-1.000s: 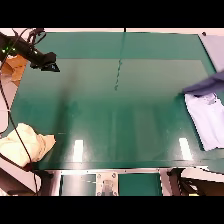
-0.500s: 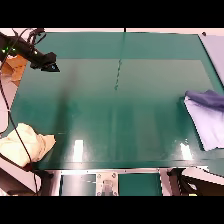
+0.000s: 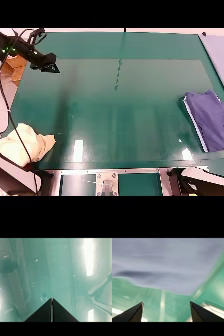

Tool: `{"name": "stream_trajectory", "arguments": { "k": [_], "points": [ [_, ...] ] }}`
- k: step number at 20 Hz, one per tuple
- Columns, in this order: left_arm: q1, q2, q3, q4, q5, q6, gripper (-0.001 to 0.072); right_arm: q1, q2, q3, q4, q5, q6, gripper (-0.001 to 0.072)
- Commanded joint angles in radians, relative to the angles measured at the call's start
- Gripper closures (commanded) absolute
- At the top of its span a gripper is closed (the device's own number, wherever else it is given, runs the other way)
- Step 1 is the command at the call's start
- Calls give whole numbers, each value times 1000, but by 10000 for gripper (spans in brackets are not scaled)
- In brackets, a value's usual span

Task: Fold the shirts.

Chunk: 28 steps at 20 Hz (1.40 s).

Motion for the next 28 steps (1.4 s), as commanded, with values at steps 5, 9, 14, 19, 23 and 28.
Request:
{"name": "stream_trajectory", "arguments": {
  "k": [5, 9, 14, 19, 23, 28],
  "points": [
    [0, 140, -50, 79, -41, -75, 689, 352, -6, 115, 195, -182, -69, 695],
    [-55, 346, -344, 194, -23, -85, 690, 623, 32, -23, 196, -225, -145, 698],
    [-126, 716, -889, 230, 69, -163, 689, 864, 235, -400, 196, -334, -168, 698],
    [-133, 936, -1157, 230, 117, -227, 687, 1011, 346, -588, 196, -439, -168, 696],
    [-133, 942, -1160, 223, 116, -229, 687, 1020, 346, -589, 196, -425, -167, 696],
    [-133, 942, -1160, 221, 134, -229, 687, 1020, 346, -589, 196, -425, -167, 696]
  ]
}}
